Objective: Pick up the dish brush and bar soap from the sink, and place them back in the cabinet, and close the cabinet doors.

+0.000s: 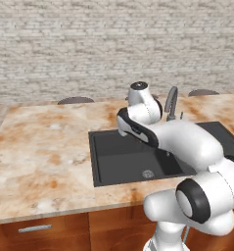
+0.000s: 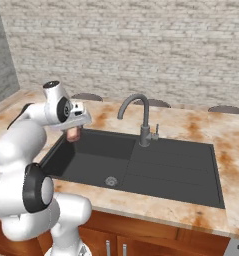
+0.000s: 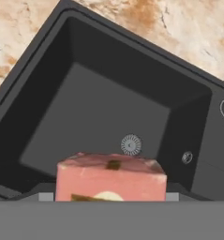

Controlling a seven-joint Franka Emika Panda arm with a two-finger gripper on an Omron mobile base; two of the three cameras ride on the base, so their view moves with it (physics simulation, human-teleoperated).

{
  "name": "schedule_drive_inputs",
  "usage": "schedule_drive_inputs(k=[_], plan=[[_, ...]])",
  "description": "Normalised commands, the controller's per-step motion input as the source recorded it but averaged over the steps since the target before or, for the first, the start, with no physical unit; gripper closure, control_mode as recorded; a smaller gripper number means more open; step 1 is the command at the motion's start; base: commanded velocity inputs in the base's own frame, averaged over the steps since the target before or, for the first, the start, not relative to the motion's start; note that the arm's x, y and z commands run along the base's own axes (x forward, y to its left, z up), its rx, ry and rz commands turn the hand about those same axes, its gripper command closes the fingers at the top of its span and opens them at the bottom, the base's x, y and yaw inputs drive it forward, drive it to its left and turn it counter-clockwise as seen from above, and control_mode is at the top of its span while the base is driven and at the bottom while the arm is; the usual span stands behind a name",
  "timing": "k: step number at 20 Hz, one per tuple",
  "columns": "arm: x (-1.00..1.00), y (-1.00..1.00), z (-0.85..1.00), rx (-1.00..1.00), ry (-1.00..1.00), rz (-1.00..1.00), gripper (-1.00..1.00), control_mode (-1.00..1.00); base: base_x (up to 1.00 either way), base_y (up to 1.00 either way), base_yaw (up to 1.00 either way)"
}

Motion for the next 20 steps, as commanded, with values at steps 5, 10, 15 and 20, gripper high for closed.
schedule_drive_inputs(k=[5,10,15,20], plan=[[-0.41,-0.12,0.56,0.00,0.00,-0.04,1.00,-1.00,0.00,0.00,0.00],[-0.55,-0.28,0.21,0.00,0.00,-0.01,1.00,-1.00,0.00,0.00,0.00],[-0.57,-0.29,0.30,0.01,0.00,0.00,1.00,-1.00,0.00,0.00,0.00],[-0.41,-0.31,0.42,0.04,0.00,-0.04,1.00,-1.00,0.00,0.00,0.00]])
